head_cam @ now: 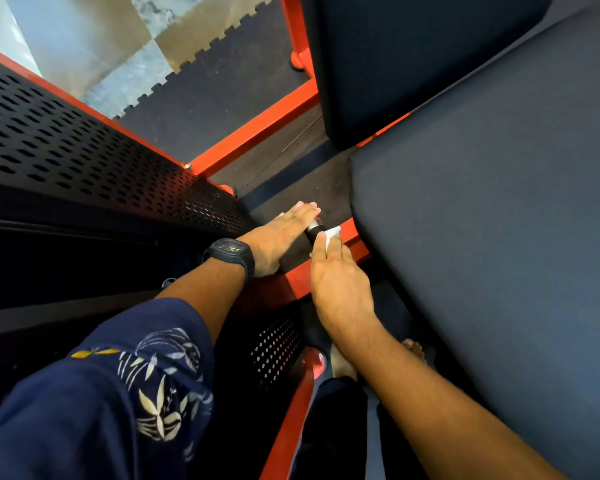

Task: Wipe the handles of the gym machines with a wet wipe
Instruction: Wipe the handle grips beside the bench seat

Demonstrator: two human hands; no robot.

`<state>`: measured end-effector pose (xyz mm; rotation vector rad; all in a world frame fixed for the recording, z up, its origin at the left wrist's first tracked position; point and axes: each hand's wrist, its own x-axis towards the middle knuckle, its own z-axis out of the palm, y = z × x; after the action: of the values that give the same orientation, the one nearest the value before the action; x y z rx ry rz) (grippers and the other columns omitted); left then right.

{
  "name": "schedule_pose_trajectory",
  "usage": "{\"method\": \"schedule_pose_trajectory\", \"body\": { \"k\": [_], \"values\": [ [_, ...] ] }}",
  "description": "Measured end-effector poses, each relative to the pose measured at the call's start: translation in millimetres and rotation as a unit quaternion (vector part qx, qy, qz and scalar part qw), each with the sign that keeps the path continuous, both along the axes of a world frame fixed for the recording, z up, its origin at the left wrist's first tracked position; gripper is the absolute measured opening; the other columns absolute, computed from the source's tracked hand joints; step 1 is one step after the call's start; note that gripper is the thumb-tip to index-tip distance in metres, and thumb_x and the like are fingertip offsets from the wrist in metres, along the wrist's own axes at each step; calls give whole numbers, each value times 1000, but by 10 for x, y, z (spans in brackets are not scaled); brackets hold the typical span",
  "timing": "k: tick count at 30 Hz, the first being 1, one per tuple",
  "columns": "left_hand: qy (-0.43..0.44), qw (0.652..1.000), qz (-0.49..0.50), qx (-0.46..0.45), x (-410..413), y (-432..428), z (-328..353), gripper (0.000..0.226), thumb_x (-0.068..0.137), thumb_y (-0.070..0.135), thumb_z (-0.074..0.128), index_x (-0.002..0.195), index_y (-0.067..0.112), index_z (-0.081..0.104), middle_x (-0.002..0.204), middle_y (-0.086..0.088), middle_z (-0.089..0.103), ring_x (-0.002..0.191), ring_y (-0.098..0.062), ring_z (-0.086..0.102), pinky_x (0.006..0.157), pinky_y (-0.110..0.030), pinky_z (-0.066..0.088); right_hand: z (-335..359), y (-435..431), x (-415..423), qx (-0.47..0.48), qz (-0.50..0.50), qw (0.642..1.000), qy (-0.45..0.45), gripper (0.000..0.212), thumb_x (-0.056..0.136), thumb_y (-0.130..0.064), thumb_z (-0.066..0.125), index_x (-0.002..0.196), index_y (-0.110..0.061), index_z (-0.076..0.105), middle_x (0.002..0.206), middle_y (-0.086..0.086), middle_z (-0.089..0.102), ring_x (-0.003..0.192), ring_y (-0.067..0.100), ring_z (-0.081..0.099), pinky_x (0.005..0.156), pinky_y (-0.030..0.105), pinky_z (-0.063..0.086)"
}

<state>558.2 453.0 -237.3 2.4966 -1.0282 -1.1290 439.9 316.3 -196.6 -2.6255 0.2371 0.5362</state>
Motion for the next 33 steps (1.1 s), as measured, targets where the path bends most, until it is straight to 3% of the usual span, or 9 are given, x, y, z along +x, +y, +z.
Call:
{"method": "schedule_pose_trajectory", "body": {
  "k": [3,5,11,13,15,18,26,30,33],
  "values": [
    [-10,1000,2,8,17,-15,-15,124,65,-23,65,159,18,-5,167,3,-8,149,-7,-13,125,-34,5,-87,-82,334,55,-98,993,21,25,105,-18,40,122,-5,52,115,16,65,100,33,67,68,36,43],
    [-10,1000,-3,6,9,-17,-22,123,66,-23,63,159,18,-5,168,2,-8,150,-8,-13,125,-35,5,-34,-110,318,101,-139,984,44,24,105,-22,37,111,-7,56,107,15,67,96,37,65,66,34,36],
    [-27,1000,-7,-12,3,8,-47,122,65,-24,60,160,18,-4,168,1,-7,147,-6,-15,125,-33,3,10,-72,337,82,-162,980,76,25,103,-18,43,120,-6,56,111,15,67,100,34,66,66,31,37],
    [-28,999,-9,-19,-9,14,-59,119,65,-24,58,159,17,-3,168,0,-5,148,-7,-15,125,-35,4,-22,-42,329,39,-125,989,65,31,105,-16,38,131,-5,50,119,15,64,105,32,65,70,36,43],
    [-31,999,-10,-22,-7,18,-65,119,66,-24,58,159,17,-2,168,0,-5,148,-7,-15,125,-34,4,-68,30,58,-19,-35,999,-6,45,101,-6,32,145,4,33,136,24,50,122,33,56,90,36,50],
    [-46,999,-17,-12,8,11,-83,121,66,-22,65,160,16,-2,168,0,-7,147,-6,-16,125,-33,4,-199,86,-148,-94,121,987,-47,60,96,0,26,150,15,7,154,39,13,147,48,16,120,49,25],
    [-51,998,-11,-21,-16,5,-119,118,69,-22,64,159,15,-2,168,-3,-7,147,-8,-17,125,-32,5,-268,44,-221,-195,291,936,-37,54,100,-20,45,145,9,36,156,39,6,148,51,7,122,55,15],
    [-67,997,-6,-25,-32,26,-181,114,71,-20,64,159,12,0,168,-5,-6,150,-13,-15,124,-29,3,-274,15,9,-114,213,969,-48,60,101,-7,32,150,15,7,156,39,7,148,48,11,121,50,23],
    [-63,998,-8,-28,-36,16,-173,117,67,-20,62,159,13,0,168,-4,-5,150,-13,-14,125,-33,5,-92,-7,-82,-27,76,996,-26,59,95,-1,19,153,9,9,156,35,18,146,42,25,119,44,31]
  ]
}}
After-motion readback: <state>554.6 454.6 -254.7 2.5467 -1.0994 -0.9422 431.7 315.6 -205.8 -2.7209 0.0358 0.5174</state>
